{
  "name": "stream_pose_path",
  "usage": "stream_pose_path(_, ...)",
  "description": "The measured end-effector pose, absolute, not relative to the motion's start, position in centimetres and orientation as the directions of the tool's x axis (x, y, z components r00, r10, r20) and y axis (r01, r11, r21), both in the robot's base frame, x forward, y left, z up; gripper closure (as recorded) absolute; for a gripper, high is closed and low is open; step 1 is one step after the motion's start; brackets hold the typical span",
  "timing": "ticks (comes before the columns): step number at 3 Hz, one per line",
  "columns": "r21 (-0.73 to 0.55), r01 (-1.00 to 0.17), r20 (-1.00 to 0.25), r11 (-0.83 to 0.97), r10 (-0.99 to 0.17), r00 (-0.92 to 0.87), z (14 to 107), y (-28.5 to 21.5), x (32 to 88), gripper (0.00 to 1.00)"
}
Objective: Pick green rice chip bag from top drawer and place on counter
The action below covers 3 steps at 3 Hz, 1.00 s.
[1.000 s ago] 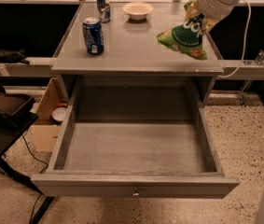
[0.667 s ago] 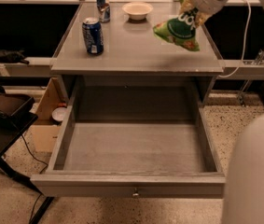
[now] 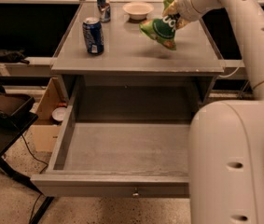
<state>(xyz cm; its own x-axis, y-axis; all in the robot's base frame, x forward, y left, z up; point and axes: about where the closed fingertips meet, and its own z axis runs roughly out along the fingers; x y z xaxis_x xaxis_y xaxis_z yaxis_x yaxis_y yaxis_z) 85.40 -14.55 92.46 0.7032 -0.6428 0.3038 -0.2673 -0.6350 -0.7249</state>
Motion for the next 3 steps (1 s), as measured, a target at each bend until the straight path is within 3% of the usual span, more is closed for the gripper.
stream_pose_path(1, -0.783, -0.216, 0.283, -0.583, -0.644, 0.711, 92.93, -12.87, 87.26, 0.82)
stream_pose_path(3, -0.798, -0.197, 0.288, -0.570, -0.648, 0.705, 93.76, -12.73, 87.60, 0.35)
